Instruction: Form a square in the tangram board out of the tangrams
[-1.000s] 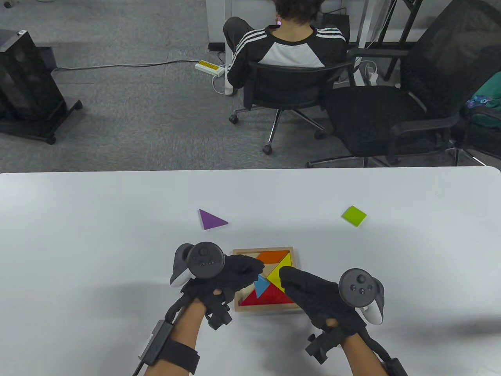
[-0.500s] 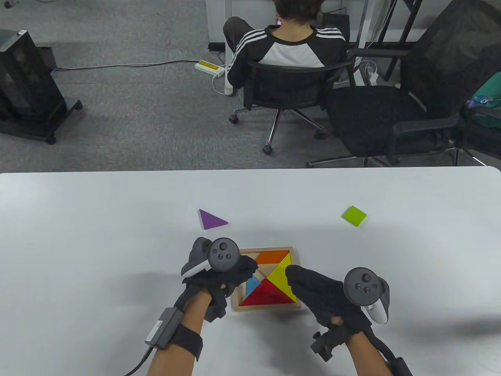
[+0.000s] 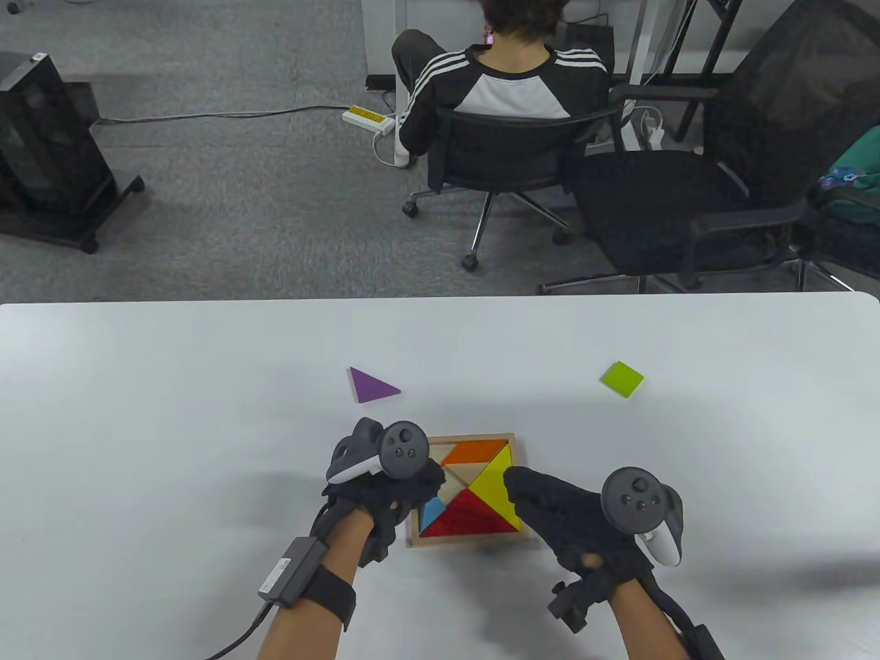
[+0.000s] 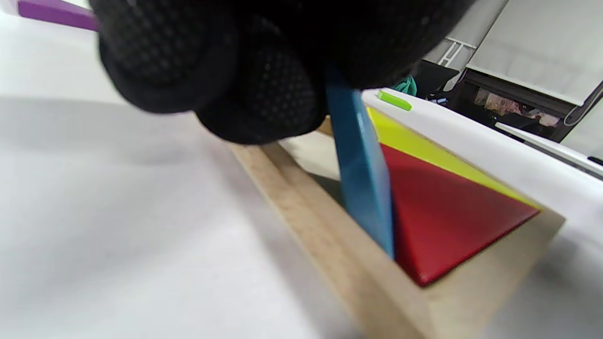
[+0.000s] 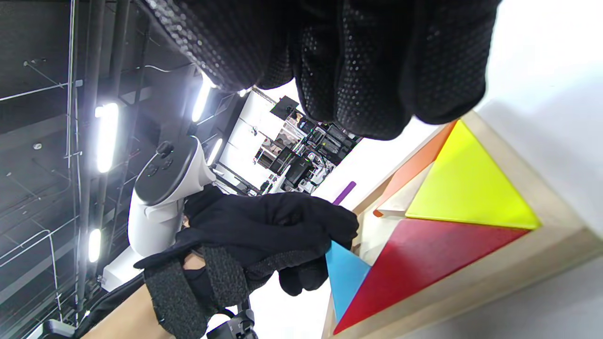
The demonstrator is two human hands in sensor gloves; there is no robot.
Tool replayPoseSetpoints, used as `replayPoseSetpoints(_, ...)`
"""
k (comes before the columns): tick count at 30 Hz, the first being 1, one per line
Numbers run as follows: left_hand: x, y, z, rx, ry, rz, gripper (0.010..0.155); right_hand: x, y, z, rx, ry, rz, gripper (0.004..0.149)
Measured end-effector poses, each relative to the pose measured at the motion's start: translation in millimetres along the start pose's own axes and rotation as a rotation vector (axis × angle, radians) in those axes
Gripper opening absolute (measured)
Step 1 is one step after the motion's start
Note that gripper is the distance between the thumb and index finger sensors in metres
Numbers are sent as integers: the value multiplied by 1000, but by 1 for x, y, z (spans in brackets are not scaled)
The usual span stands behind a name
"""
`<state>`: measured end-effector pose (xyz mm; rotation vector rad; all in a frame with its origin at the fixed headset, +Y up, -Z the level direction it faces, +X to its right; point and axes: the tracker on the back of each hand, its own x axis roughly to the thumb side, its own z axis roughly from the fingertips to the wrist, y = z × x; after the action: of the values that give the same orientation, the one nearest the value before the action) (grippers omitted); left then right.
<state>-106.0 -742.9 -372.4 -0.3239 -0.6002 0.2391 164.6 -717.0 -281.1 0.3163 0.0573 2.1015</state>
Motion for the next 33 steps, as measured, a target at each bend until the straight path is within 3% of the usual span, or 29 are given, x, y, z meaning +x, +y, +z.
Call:
replayPoseSetpoints(21,13,-13,0,7,-84,-308,42,-7,-2,0,10,27,36,51)
replayPoseSetpoints(33,14,-12,2,6,-90,-323,46,0,-21,1,-42,11,105,52)
